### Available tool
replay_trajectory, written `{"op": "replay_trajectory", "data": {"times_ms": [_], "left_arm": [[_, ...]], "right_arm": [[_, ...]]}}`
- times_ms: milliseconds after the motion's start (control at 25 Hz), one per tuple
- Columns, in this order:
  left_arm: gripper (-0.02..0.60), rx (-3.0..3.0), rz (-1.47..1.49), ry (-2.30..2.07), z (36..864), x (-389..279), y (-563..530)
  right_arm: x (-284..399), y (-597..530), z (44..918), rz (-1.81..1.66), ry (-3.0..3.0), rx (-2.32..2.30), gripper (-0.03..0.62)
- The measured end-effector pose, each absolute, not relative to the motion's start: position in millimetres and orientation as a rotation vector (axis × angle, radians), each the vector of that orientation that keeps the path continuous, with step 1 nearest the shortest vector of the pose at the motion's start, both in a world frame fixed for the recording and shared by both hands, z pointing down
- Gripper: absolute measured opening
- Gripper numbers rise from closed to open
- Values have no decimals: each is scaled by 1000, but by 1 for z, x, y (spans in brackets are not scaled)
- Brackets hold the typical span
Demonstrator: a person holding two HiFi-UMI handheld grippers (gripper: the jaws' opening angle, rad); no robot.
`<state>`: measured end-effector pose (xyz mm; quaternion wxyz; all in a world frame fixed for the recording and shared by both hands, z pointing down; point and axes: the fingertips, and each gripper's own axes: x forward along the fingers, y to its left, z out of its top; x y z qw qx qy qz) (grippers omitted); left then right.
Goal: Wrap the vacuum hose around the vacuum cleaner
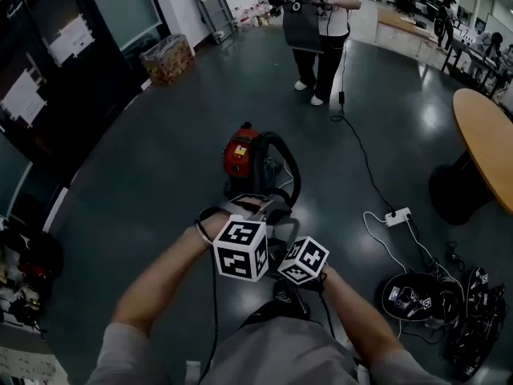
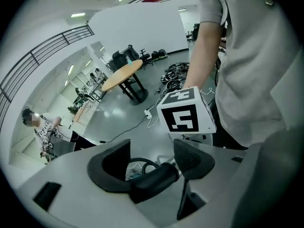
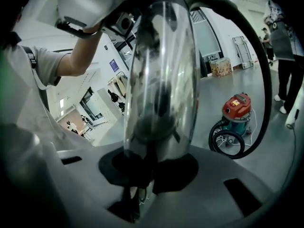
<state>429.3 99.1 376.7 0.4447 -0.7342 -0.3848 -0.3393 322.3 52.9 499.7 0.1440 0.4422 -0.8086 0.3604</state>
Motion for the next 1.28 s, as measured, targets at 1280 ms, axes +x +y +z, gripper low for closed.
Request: {"op": "replay_trajectory", "data": {"times_ms": [1280], "left_arm": [[266,-1505,-1094,-897,454,458,-35]], "right_arm": [[425,-17,530,975,-2105,1123,93]]}}
